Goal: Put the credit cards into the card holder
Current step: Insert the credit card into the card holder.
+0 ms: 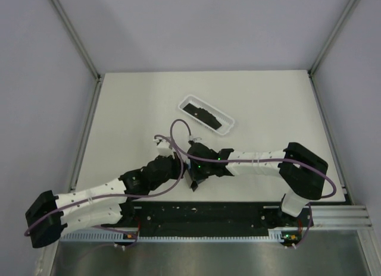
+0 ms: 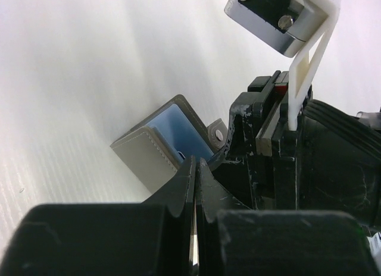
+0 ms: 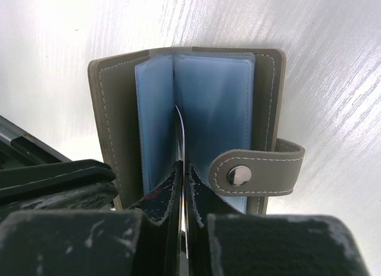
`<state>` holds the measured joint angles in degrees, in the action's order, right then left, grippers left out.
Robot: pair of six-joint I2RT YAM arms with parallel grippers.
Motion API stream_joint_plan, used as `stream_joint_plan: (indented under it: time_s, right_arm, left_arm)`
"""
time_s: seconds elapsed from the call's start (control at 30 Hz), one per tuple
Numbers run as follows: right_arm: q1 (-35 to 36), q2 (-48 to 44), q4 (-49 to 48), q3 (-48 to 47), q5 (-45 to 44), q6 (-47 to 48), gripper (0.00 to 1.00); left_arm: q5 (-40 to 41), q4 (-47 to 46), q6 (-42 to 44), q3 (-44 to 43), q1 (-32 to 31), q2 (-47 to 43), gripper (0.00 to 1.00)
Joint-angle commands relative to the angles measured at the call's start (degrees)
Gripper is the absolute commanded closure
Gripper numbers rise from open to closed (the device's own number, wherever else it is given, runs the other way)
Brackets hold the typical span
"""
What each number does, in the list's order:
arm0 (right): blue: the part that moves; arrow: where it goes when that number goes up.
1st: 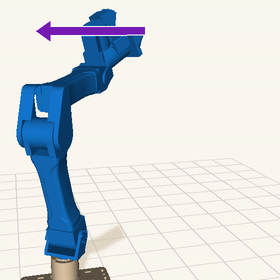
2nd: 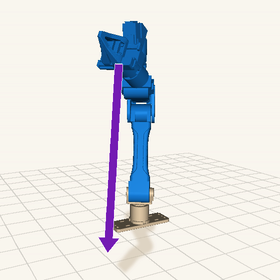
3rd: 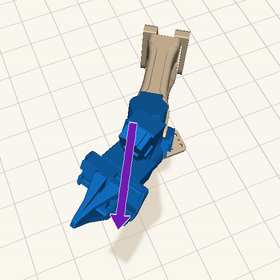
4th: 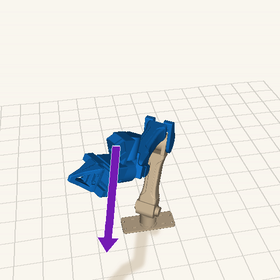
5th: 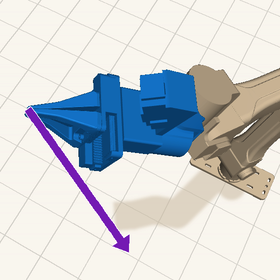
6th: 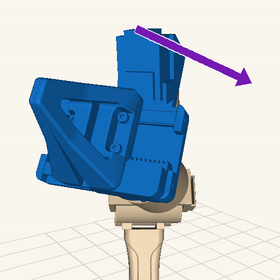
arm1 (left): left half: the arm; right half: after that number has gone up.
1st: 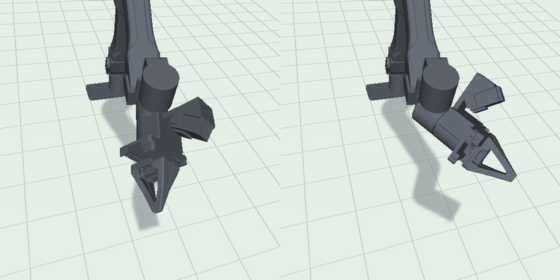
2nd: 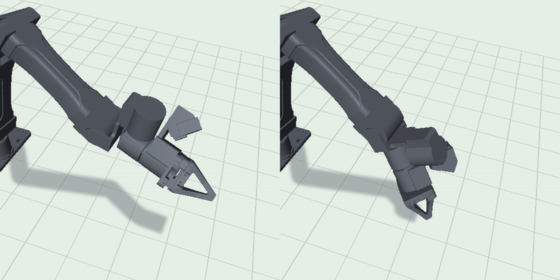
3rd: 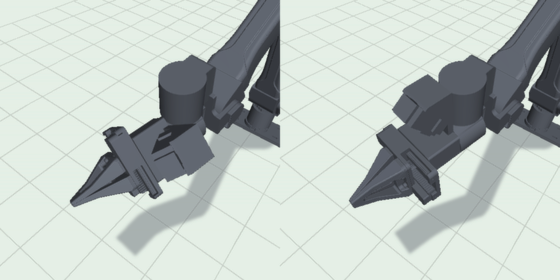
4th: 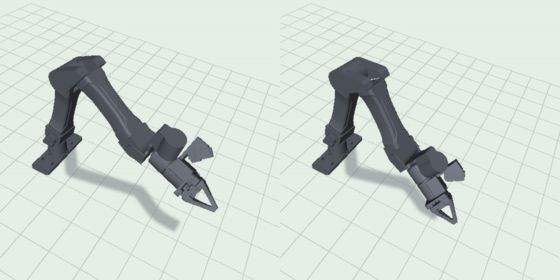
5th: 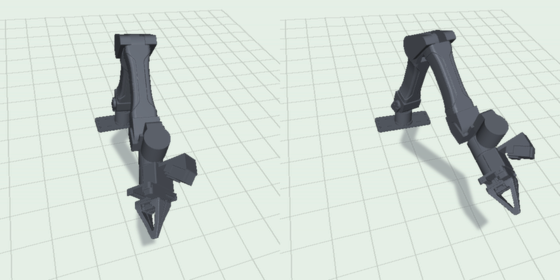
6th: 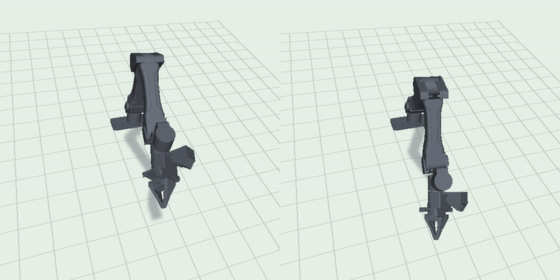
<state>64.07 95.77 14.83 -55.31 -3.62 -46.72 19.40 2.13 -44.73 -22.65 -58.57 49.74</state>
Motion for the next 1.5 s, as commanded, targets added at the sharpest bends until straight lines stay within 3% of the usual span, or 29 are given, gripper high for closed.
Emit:
stream_joint_plan:
  time_s: [0.0, 0.63, 1.0, 1.47]
  right_arm:
    - [0.79, 1.88, 2.84, -0.85, -0.78, 0.4, 1.0]
    - [0.79, 1.97, 2.84, -0.33, -0.95, 0.31, 1.0]
    - [0.79, 1.88, 2.84, -0.24, -1.74, 0.14, 1.0]
    - [0.79, 1.79, 2.92, -0.42, -1.74, 0.14, 1.0]
  left_arm:
    - [-0.5, -5.82, 1.4, -1.52, 0.38, 2.2, 1.0]
    - [-2.96, -9.08, 0.43, -0.73, 0.73, 9.42, 1.0]
    - [-4.02, 1.38, -0.53, 1.55, 0.65, 3.88, 1.0]
    - [-4.55, 7.79, -6.77, 9.56, 0.65, -4.91, 1.0]
